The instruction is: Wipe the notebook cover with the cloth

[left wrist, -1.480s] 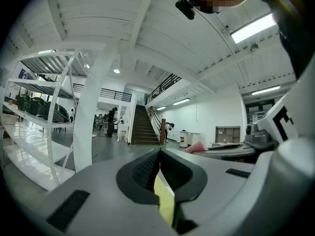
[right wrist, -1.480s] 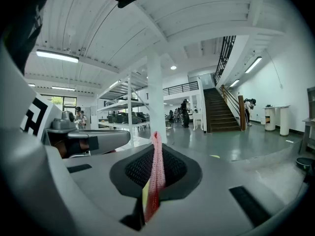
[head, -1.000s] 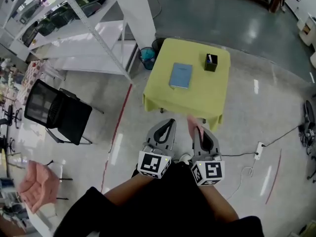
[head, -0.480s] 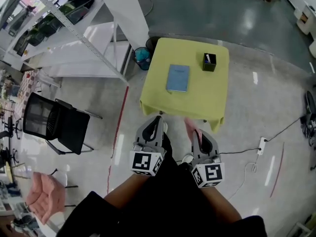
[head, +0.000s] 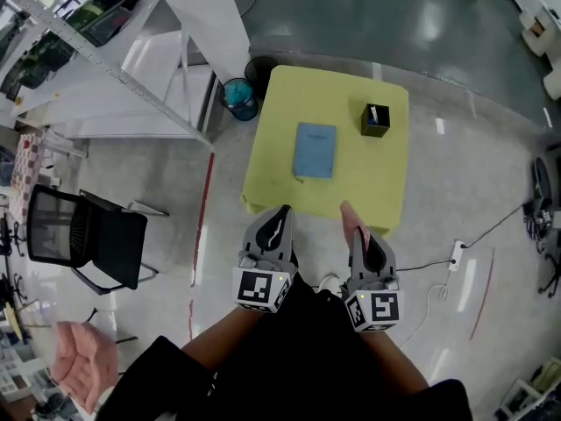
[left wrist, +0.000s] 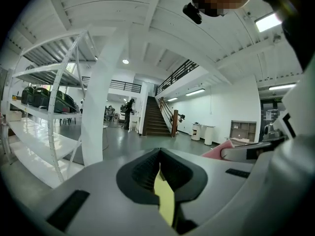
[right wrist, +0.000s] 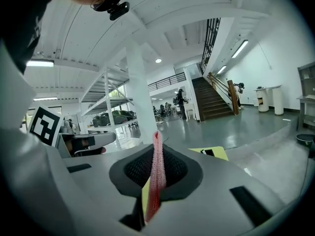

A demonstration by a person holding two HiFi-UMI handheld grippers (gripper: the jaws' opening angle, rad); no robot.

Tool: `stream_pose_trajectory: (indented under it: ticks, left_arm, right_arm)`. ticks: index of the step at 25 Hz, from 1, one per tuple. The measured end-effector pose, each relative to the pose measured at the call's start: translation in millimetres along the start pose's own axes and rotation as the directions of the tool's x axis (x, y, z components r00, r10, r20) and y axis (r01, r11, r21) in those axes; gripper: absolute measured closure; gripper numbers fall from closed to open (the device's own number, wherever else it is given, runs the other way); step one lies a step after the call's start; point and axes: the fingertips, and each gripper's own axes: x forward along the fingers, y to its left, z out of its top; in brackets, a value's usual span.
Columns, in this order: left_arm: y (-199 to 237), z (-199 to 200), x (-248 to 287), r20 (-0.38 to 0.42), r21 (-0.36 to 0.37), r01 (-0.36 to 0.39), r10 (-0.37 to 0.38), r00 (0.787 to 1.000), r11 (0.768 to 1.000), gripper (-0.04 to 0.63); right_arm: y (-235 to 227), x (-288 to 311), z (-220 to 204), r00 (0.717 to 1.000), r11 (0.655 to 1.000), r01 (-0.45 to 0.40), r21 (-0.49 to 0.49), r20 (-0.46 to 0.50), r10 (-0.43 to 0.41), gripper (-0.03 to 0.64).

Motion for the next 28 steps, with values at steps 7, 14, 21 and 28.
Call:
stream_pose_trajectory:
  ticks: [7, 14, 21, 28]
  left_arm:
    - [77, -3, 61, -0.072, -0.08, 0.045, -0.051, 0.996, 0.996, 0.58]
    - [151, 6, 108, -0.074, -0.099, 0.115, -0.123, 0.99, 0.988, 0.58]
    - [184, 2, 140, -0.064, -0.111, 0.183, -0.191, 0.98, 0.977, 0.58]
    - [184, -25, 158, -0.103, -0.139, 0.191, -0.206, 0.973, 0.972, 0.58]
  right_arm:
    - [26, 104, 14, 0.996, 0.995, -0.063, 0.072, -0.065, 0.068, 0.578]
    - [61, 204, 31, 0.989, 0.992, -0.072, 0.104, -0.121, 0.084, 0.578]
    - [58, 269, 30, 0.99, 0.987, -0.017, 0.159, -0.134, 0.039, 0.578]
    - [34, 315, -3, 0.98, 0.967, 0.005, 0.256, -0.191, 0.046, 0.578]
